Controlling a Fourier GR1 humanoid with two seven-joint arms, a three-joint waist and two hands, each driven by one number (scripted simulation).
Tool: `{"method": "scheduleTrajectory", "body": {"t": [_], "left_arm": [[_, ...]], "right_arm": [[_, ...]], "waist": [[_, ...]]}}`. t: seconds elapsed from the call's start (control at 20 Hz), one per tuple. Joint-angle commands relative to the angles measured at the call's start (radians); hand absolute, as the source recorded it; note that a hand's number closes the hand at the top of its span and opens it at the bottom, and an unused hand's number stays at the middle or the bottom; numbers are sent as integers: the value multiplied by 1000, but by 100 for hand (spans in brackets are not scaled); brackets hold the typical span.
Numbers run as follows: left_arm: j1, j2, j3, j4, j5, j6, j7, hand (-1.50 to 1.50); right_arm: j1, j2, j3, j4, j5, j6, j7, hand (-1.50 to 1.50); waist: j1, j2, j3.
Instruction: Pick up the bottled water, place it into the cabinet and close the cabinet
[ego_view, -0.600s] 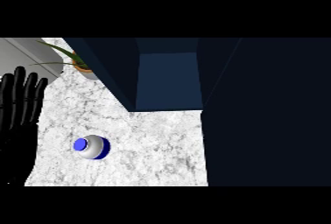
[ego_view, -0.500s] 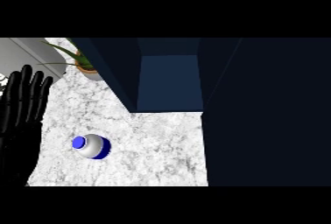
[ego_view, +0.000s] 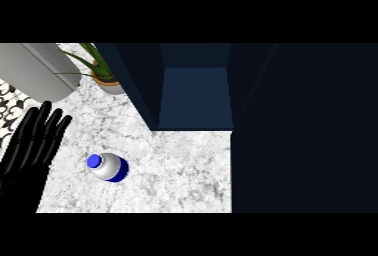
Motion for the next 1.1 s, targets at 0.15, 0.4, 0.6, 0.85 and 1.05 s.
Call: {"method": "scheduleTrajectory", "body": {"t": [0.15,0.4,0.6,0.85,1.05], "left_arm": [[148,-27,-84,-180,-16,-5,100,-150],[333,-44,-91,-211,-44,-47,18,-150],[386,-46,-89,-240,-50,-59,14,-150],[276,-74,-44,-84,-110,-14,-48,-150],[282,-85,-18,29,-138,-19,-141,-150]], "right_arm": [[206,18,84,-176,-10,35,71,-150],[275,-20,-21,-221,-140,102,62,-150],[342,7,26,-238,-94,110,26,-150],[396,16,77,-322,-54,115,37,-150],[424,20,81,-282,-42,119,-3,-150]], "waist": [[1,-2,0],[5,-4,0],[4,-4,0],[-6,-2,-1],[-4,-2,-1]]}}
